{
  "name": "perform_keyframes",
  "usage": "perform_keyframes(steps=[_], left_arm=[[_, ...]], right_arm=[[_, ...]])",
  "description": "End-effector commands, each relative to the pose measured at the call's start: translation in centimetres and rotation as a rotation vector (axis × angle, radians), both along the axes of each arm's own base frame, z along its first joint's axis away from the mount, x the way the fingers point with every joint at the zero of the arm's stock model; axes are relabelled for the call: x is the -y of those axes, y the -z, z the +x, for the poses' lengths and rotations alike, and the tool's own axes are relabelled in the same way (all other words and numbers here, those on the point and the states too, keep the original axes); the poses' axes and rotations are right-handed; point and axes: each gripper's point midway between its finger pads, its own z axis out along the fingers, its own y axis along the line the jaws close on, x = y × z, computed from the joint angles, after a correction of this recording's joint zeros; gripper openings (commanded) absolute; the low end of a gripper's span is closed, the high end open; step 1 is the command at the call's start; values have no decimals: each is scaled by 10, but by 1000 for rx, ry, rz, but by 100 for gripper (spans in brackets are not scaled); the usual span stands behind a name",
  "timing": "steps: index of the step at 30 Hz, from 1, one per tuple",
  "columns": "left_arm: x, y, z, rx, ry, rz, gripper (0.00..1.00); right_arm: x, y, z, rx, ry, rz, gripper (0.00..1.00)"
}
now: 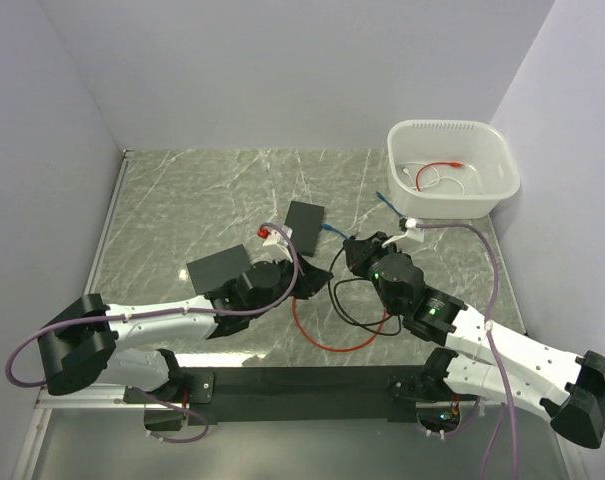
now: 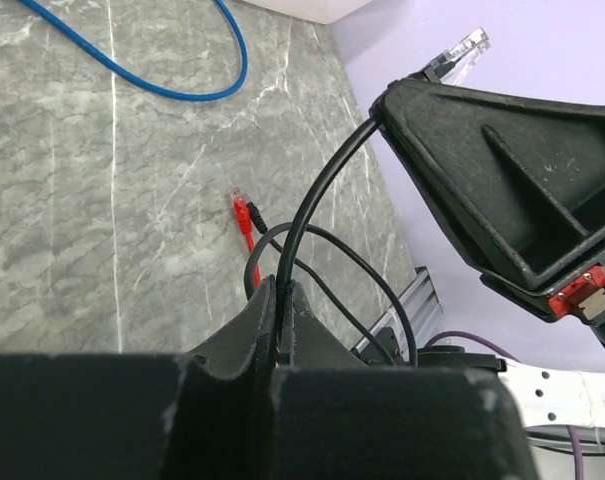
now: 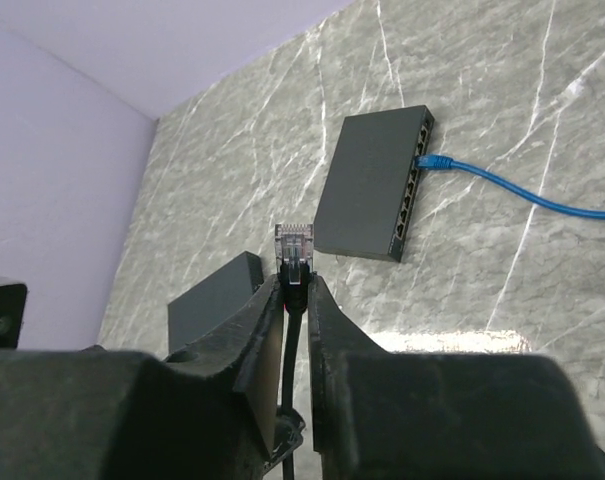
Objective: Insert the plug into the switch port
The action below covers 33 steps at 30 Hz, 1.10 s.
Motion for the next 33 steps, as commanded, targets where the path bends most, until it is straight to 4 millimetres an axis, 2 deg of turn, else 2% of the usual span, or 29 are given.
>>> perform_keyframes(steps=[1, 4, 5, 6, 7, 9, 10, 11, 13, 14, 16, 17, 19, 20, 22, 23, 25, 28, 33], left_arm=[[5, -32, -4, 33, 5, -105, 1], [9, -31, -8, 36, 29, -94, 2], [11, -31, -9, 37, 37, -91, 7], [13, -29, -9, 46, 49, -75, 16], [15, -23, -14, 41, 80, -45, 35], [19, -19, -14, 71, 115, 40, 48], [12, 0, -15, 36, 109, 128, 54], [5, -2, -13, 41, 83, 147, 56], [-10, -4, -12, 52, 44, 168, 59], [-28, -10, -13, 63, 6, 164, 60], [-47, -18, -12, 80, -46, 166, 61], [-62, -29, -15, 92, -69, 158, 61], [-80, -40, -14, 116, -117, 158, 60], [-89, -54, -16, 140, -130, 126, 60], [-103, -57, -15, 153, -166, 146, 60], [-108, -61, -15, 166, -175, 142, 61], [-108, -63, -16, 177, -171, 139, 61], [-99, -58, -16, 165, -139, 161, 60], [-77, -24, -10, 113, -109, 239, 60]], right_arm=[[2, -31, 8, 56, 43, 63, 14], [1, -35, 8, 67, 33, 63, 10], [2, -37, 8, 74, 30, 61, 8], [1, -40, 7, 81, 23, 60, 6], [1, -41, 7, 95, 11, 37, 2], [-4, -47, 3, 128, -60, 21, 0], [-5, -48, 1, 152, -95, -15, 0], [-17, -45, -6, 161, -191, -27, 0], [-16, -42, -9, 176, -233, -55, 0], [-17, -35, -11, 169, -257, -71, 0], [-27, -26, -19, 159, -346, -94, 0], [-30, -21, -21, 154, -376, -103, 0], [-43, -8, -28, 131, -467, -120, 0], [-51, 1, -31, 112, -516, -135, 0], [-66, 7, -41, 112, -621, -146, 0], [-71, 16, -42, 92, -650, -154, 0], [-79, 19, -46, 88, -696, -143, 0], [-86, 24, -48, 74, -728, -147, 0], [-93, 22, -49, 78, -757, -157, 0]])
